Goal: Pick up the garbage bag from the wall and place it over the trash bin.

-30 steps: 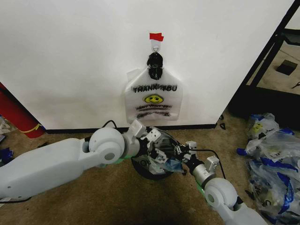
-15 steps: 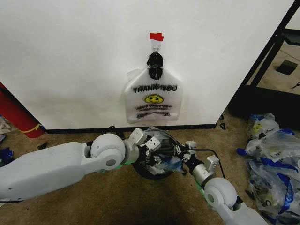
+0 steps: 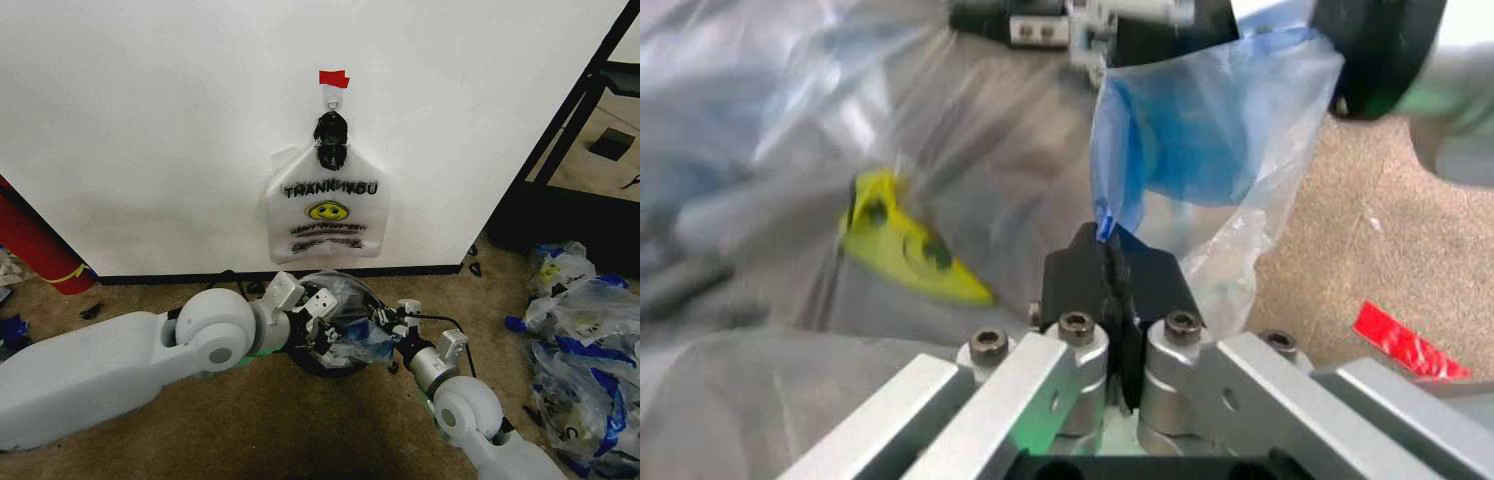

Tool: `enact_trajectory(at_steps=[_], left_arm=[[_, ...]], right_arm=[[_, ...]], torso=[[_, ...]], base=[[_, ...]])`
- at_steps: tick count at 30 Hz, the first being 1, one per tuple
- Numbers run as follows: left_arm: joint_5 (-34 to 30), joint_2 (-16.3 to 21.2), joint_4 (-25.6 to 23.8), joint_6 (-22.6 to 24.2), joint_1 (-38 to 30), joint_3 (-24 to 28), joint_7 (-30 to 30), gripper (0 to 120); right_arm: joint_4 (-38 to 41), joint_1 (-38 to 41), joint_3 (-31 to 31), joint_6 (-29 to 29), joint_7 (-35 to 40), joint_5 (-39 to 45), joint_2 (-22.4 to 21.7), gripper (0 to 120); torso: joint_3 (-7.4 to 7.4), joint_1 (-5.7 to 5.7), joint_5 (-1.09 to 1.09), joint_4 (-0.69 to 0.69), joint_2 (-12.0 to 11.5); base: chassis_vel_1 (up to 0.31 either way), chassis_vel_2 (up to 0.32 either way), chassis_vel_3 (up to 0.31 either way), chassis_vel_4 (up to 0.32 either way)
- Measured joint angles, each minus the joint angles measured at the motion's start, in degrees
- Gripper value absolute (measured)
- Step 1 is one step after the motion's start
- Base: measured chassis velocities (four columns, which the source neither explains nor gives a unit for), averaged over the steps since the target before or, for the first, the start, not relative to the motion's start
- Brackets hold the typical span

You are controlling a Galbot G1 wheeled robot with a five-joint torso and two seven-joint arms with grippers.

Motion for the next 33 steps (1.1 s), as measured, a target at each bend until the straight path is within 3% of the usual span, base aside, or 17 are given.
enact_trajectory(at_steps=[9,13,18,21,27,33], left_arm=[[6.0,4.6,-2.8,-4.2,15.0,-8.9,2.8,0],[14.4,6.1,-3.6,-9.6,24.4,-13.5,6.7,0],[19.4,6.5,-4.0,-11.8,32.0,-18.8,9.2,0],[26.2,7.0,-3.7,-14.7,38.8,-23.0,12.0,0],[33.0,7.0,-2.5,-17.4,45.7,-26.3,13.8,0],[39.9,6.3,0.9,-20.0,47.2,-26.3,14.5,0]], right_arm=[[-0.3,0.9,1.2,-2.1,2.7,6.1,0.9,1],[0.1,1.1,1.9,-3.8,4.8,10.2,2.0,1],[0.6,1.2,2.6,-5.0,6.4,13.0,2.5,1],[1.3,1.1,3.4,-6.1,8.0,15.6,2.7,1],[2.1,1.3,4.2,-7.1,9.5,18.3,2.8,1],[3.0,0.9,4.5,-8.3,10.1,20.0,2.5,1]], torso=[[0.00,0.00,0.01,0.02,0.0],[0.00,0.00,0.00,0.00,0.0],[0.00,0.00,0.00,0.01,0.0],[0.00,0.00,0.01,0.00,0.0],[0.00,0.00,0.00,0.02,0.0],[0.00,0.00,0.00,0.01,0.0]], base=[[0.000,0.000,0.000,0.000],[0.000,0.000,0.000,0.000],[0.000,0.000,0.000,0.000],[0.000,0.000,0.000,0.000],[0.000,0.000,0.000,0.000],[0.000,0.000,0.000,0.000]])
